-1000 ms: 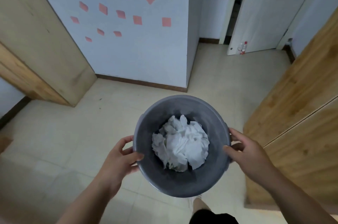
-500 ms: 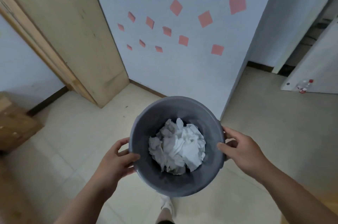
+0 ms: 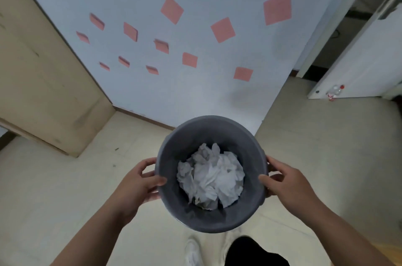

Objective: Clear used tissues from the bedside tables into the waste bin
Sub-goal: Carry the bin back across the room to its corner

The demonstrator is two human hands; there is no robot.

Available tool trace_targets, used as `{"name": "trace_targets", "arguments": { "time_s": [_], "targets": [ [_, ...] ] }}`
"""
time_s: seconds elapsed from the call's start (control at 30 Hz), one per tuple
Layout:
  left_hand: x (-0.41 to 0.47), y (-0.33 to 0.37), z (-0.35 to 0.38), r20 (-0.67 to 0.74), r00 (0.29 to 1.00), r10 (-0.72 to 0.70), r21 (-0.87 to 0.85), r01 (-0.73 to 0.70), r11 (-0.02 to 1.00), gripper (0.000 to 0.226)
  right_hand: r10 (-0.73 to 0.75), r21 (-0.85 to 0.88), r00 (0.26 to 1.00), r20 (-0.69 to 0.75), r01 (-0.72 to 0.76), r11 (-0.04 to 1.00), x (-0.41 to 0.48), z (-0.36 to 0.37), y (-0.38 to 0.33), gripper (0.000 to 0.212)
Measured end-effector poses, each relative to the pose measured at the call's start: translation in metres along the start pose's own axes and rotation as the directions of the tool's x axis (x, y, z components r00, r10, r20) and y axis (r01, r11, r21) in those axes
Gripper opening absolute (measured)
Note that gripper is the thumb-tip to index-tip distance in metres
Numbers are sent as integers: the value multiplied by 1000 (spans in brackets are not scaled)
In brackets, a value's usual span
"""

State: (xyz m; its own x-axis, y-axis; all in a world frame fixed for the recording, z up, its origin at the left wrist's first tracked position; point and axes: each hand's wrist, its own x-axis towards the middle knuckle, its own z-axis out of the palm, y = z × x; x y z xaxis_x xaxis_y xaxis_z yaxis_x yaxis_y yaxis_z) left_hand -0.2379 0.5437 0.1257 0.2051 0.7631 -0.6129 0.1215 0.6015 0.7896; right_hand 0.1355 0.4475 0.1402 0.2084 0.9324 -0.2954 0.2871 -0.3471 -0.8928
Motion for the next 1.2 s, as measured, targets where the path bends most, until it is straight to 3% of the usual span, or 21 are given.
{"name": "trace_targets", "arguments": {
  "time_s": [0.33,0.57,0.8,1.03,1.2],
  "targets": [
    [142,57,10,-85,993,-81,27,84,996,56,73,-26,994,82,-71,997,189,-7,17,52],
    [233,42,15,-90,985,-145,-8,145,989,55,134,-72,986,97,-127,989,277,0,42,54],
    [393,-73,8,-68,972,-224,14,226,974,55,252,-108,967,31,-247,963,369,69,192,58],
    [563,-221,-4,-47,965,-260,25,261,965,55,251,-121,968,1,-249,961,468,140,369,61],
    [648,-284,-4,-18,968,-249,47,249,967,58,239,-117,971,18,-236,965,516,161,451,62]
  ]
}}
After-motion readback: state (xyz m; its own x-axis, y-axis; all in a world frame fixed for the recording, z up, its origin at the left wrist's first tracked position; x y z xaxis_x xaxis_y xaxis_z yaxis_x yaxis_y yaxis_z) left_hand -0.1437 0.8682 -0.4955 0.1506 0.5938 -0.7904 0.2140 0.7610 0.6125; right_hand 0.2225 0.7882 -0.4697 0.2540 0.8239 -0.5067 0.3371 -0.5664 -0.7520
